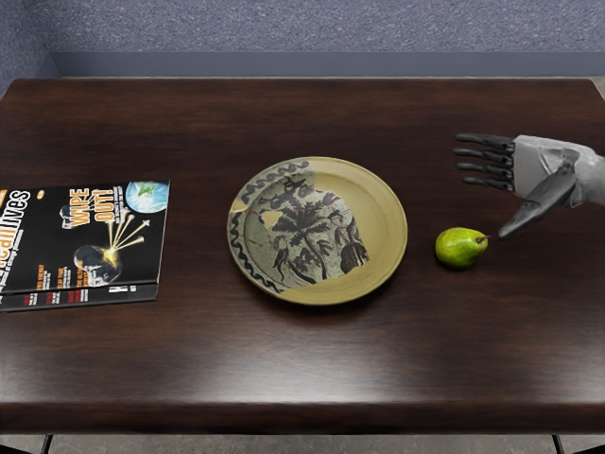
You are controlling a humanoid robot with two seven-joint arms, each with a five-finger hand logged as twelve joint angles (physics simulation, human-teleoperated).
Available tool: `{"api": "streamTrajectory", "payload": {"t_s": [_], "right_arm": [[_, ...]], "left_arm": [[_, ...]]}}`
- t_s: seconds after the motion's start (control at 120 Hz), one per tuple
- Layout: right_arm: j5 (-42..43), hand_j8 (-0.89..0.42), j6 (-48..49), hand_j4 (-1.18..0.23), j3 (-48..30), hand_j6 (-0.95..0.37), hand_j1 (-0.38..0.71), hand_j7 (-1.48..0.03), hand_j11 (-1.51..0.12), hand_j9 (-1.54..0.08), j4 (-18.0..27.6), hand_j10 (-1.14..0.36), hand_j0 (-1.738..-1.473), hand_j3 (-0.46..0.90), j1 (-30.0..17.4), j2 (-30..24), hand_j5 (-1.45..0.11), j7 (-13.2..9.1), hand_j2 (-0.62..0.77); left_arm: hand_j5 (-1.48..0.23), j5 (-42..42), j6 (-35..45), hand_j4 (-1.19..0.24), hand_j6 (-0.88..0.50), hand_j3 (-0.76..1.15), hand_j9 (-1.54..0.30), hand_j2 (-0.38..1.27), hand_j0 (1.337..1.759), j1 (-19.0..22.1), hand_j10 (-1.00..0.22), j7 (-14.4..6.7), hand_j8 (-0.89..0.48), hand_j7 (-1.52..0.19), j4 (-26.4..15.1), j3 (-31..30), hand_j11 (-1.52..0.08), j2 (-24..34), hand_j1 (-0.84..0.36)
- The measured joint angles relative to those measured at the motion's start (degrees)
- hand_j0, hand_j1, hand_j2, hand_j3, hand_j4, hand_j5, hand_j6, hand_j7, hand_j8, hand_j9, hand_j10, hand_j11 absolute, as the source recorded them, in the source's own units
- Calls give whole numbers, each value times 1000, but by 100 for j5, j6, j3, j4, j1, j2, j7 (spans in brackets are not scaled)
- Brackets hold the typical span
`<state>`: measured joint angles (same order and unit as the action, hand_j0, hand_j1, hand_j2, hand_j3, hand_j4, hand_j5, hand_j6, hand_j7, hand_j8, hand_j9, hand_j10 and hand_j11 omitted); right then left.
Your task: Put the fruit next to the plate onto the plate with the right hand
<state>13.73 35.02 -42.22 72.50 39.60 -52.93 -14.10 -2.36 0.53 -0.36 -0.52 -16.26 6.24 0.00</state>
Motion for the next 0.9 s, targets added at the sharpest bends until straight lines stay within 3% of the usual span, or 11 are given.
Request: {"api": "streamTrajectory", "payload": {"t_s": [0.242, 0.425, 0.575, 0.642, 0.808, 0.9], "right_arm": [[532, -17, 0, -17, -64, -17, -331, -22, -22, -22, 27, -17, -1658, 0, 94, -11, -22, -12, -2], [2216, -19, -10, -19, -91, -20, -329, -23, -23, -23, 174, -19, -1658, 0, 361, 281, -23, -13, -2], [3205, -22, -661, -22, -12, -22, -327, -25, -25, -25, 458, -21, -1658, 0, 115, 451, -25, 42, -2], [3423, -24, -1067, -24, -19, -25, -325, -28, -28, -28, 594, -23, -1658, 0, -115, 480, -28, 234, -3], [3609, -24, -1692, -23, -22, -24, -326, -26, -27, -27, 734, -23, -1658, 0, -605, 499, -27, 1172, -2], [3630, -21, -1802, -21, -18, -22, -329, -24, -24, -24, 744, -20, -1658, 0, -800, 525, -24, 1501, -1]], "left_arm": [[-5, -2, 0, -4, -4, 0, -5, 1, 1658, -8, -4, 0, -4, -5, 0, 1, -5, 0, 344], [-5, -5, 0, -4, -4, 0, -5, 1, 1658, -8, -4, 0, -4, -5, 0, 1, -5, 0, 344], [-5, -8, 0, -4, -4, 0, -5, 1, 1658, -8, -4, 0, -4, -5, 0, 1, -5, 0, 344], [-5, -8, 0, -4, -4, 0, -5, 1, 1658, -8, -4, 0, -4, -5, 0, 2, -5, 0, 344], [-5, -9, 0, -4, -4, 0, -5, 1, 1658, -8, -4, 0, -4, -5, 0, 2, -5, 0, 344], [-5, -9, 0, -4, -4, 0, -5, 1, 1658, -8, -4, 0, -4, -5, -1, 2, -5, 0, 344]]}}
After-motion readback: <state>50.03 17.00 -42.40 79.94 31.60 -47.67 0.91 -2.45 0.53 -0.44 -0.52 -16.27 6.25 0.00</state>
